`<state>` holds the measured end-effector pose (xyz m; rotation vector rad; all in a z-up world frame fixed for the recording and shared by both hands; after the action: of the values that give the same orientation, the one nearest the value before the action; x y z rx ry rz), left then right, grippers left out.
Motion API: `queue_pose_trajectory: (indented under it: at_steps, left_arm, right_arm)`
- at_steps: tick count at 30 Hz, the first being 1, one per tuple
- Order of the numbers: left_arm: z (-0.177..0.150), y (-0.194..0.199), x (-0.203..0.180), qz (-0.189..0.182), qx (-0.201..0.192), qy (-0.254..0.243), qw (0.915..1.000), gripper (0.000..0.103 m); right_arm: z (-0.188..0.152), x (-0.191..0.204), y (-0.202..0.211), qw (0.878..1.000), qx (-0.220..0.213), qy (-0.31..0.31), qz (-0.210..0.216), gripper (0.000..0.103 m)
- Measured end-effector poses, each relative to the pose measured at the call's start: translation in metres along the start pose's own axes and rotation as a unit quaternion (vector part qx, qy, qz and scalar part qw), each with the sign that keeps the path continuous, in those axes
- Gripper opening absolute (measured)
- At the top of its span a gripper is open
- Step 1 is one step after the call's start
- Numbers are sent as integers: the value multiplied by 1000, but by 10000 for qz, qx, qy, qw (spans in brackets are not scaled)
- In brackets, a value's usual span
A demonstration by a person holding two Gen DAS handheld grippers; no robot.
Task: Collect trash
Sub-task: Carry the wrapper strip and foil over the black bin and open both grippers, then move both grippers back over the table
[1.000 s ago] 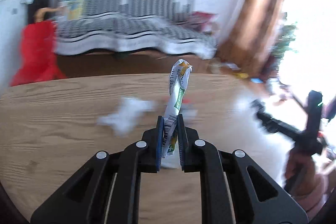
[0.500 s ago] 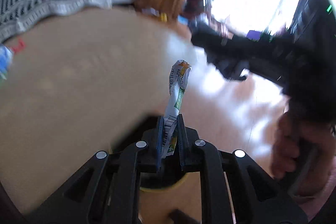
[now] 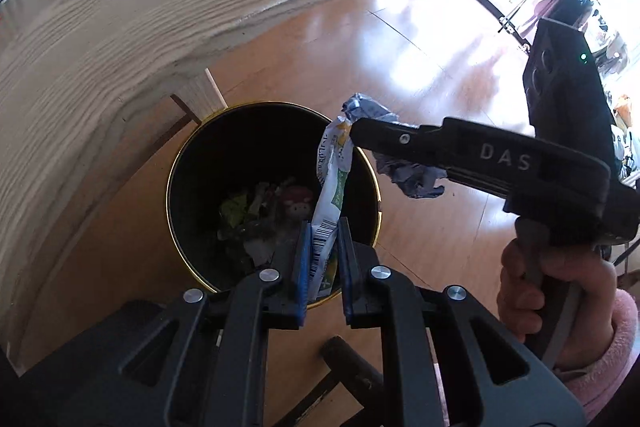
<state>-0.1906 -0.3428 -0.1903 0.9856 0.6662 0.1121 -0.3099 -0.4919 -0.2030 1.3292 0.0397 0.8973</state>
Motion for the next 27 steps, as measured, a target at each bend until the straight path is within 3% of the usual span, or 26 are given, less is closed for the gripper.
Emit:
queue_pose_trajectory:
  at_steps: [9, 10, 12, 13, 14, 15, 19, 21, 23, 26, 27]
  left_arm:
    - [2, -4, -11, -44, 62, -84, 9999, 12]
    - [2, -3, -12, -38, 60, -133, 9999, 12]
    - [2, -3, -19, 44, -2, -325, 9995, 15]
    - [1, -2, -24, 166, -37, -466, 9988, 22]
    - [1, -2, -28, 220, -58, -569, 9981, 62]
    - [-1, -1, -34, 293, -118, -721, 9969, 97]
    - [0, 11, -46, 570, -461, -1000, 9923, 97]
    - [7, 25, -47, 708, -592, -1076, 9899, 97]
    - [18, 53, -43, 730, -821, -1138, 9874, 97]
    - [33, 107, -18, 887, -1326, -781, 9841, 97]
    - [34, 123, -7, 986, -1484, -621, 9820, 97]
  right_arm:
    - [15, 5, -6, 9998, -14, -173, 90, 35]
    - [16, 6, -5, 9998, -41, -163, 64, 37]
    - [18, 10, 1, 9997, -196, 1, -111, 56]
    - [20, 14, 4, 9994, -260, 114, -177, 82]
    - [21, 17, 8, 9990, -360, 189, -190, 91]
    - [24, 19, 15, 9983, -503, 212, -215, 91]
    - [36, 20, 41, 9911, -1072, 247, -747, 96]
    - [38, 28, 60, 9772, -1602, 491, -1307, 96]
    - [35, 44, 85, 9483, -2397, 854, -1898, 96]
    - [31, 72, 104, 9079, -3199, 1285, -2385, 96]
    - [31, 78, 104, 9005, -3290, 1377, -2486, 96]
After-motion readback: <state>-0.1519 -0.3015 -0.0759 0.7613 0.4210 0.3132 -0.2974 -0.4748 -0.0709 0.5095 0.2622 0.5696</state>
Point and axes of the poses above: each gripper's, at about its wrist camera, not at the fingertips, and y roughly against the way its jaws point, x to its left, z to its top, the point moved 2 cm from there along -y, roughly the way its jaws point, and after that the axes turned 13 degrees about -z, right-handed, at the moved point
